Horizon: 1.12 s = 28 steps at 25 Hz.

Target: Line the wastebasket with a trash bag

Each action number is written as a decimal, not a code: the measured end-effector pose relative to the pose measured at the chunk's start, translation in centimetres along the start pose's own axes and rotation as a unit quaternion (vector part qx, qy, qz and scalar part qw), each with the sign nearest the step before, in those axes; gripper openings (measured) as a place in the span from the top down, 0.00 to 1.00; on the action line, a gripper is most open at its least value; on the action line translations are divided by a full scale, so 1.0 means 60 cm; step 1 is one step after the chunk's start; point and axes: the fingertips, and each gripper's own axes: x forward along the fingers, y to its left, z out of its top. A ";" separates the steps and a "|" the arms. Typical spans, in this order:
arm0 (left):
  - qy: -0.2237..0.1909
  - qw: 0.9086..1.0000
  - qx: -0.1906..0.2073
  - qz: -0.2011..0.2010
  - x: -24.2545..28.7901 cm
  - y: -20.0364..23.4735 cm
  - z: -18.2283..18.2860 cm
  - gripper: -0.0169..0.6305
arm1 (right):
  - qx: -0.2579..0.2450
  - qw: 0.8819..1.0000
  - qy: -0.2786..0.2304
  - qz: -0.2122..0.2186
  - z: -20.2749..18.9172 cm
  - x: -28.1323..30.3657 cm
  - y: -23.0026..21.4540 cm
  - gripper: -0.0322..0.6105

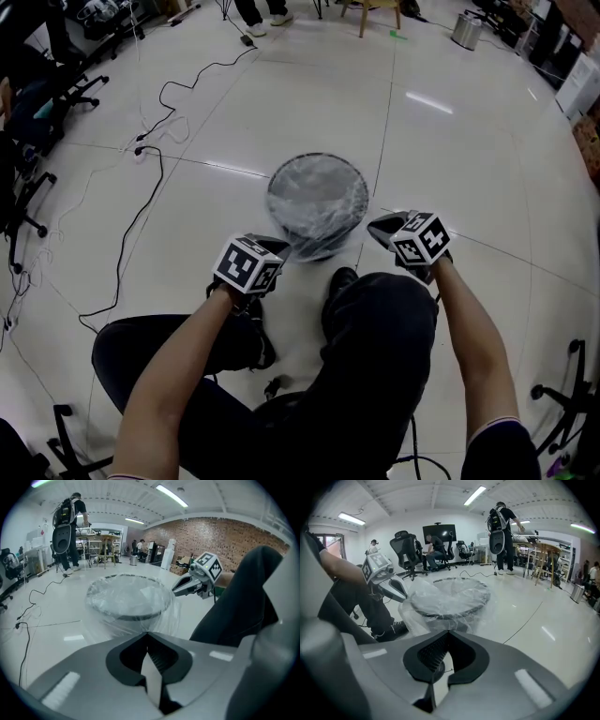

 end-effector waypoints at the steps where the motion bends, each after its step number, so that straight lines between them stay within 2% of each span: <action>1: 0.004 1.000 -0.002 -0.001 0.005 -0.001 -0.005 0.95 | 0.000 1.000 0.005 0.000 -0.005 0.004 -0.002 0.95; 5: 0.011 1.000 -0.019 -0.002 0.028 -0.001 -0.018 0.95 | 0.005 1.000 0.020 -0.001 -0.024 0.025 -0.011 0.95; 9: 0.008 0.998 -0.056 -0.003 0.053 0.004 -0.033 0.95 | 0.007 0.999 0.038 -0.005 -0.043 0.044 -0.021 0.95; 14: 0.004 0.995 -0.098 0.017 0.080 0.014 -0.041 0.95 | 0.014 0.998 0.054 -0.007 -0.055 0.061 -0.032 0.95; 23: 0.029 0.992 -0.122 0.034 0.107 -0.001 -0.068 0.95 | 0.011 0.995 0.097 -0.017 -0.095 0.081 -0.034 0.95; 28: 0.042 0.991 -0.121 0.035 0.115 0.006 -0.083 0.95 | 0.023 0.995 0.100 -0.018 -0.106 0.086 -0.037 0.95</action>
